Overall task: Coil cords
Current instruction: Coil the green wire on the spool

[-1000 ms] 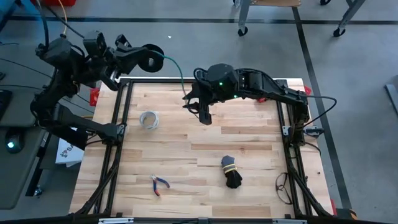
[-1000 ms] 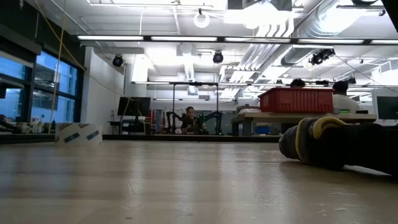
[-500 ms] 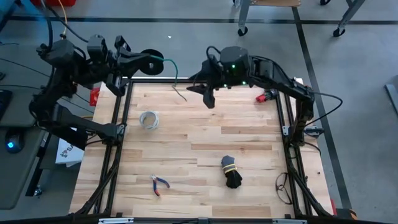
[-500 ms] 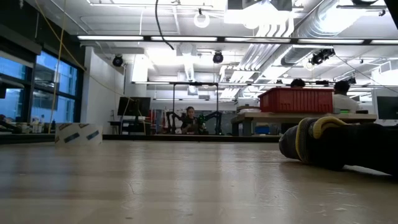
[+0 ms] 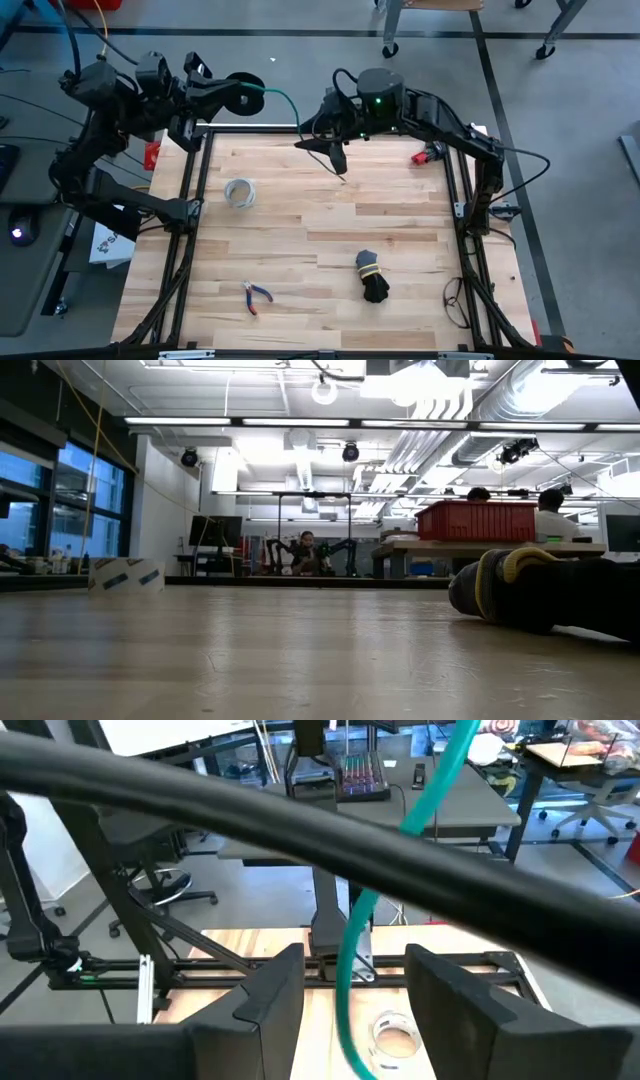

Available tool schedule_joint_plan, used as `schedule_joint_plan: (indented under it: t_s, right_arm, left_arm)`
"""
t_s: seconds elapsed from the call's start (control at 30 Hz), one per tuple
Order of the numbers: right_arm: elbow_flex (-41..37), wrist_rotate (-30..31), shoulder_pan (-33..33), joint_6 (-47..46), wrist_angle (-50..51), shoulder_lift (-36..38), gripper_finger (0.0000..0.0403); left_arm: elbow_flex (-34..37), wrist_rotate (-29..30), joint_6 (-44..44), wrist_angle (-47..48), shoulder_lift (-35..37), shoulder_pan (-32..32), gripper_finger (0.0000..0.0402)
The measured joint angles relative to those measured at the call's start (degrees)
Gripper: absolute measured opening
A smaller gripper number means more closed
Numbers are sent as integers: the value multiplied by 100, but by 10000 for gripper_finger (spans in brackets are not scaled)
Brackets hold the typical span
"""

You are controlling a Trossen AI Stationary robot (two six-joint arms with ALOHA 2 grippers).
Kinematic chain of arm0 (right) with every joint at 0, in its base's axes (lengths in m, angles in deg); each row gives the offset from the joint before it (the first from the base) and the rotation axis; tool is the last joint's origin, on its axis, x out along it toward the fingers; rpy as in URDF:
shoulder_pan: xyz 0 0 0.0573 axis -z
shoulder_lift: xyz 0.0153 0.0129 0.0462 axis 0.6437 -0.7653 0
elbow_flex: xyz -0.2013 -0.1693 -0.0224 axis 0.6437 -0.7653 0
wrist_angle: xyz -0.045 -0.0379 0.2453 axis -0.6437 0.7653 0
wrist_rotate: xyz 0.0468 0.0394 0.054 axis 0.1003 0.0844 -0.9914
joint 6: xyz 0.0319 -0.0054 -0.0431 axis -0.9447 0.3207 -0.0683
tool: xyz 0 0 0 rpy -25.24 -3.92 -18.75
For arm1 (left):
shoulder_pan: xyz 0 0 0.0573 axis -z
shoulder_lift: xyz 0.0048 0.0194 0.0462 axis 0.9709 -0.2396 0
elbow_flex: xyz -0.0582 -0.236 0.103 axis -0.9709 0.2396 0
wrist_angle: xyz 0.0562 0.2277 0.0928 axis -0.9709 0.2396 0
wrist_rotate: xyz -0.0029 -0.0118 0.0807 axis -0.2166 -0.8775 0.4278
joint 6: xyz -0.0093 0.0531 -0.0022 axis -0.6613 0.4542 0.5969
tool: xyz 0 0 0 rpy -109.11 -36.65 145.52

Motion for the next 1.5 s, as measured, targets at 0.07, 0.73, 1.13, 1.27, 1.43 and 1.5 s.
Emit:
schedule_joint_plan:
  t_s: [0.07,0.73,1.13,1.27,1.43,1.5]
  right_arm:
    - [0,-47,0,13,17,-4,168]
    - [0,270,-19,166,-101,-9,135]
    - [0,45,-114,166,-170,-9,135]
    - [0,178,-114,280,-168,-9,135]
    - [0,484,-116,423,-165,-9,135]
    - [0,514,-114,462,-138,-9,135]
  left_arm:
    - [0,-1,0,12,-6,0,0]
    - [0,1,0,-152,-32,0,0]
    - [-2,2,-15,-157,-114,0,0]
    - [-2,1,-15,-314,-160,-2,0]
    - [-2,-1,-103,-316,-206,-1,0]
    - [-2,-4,-102,-328,-202,0,0]
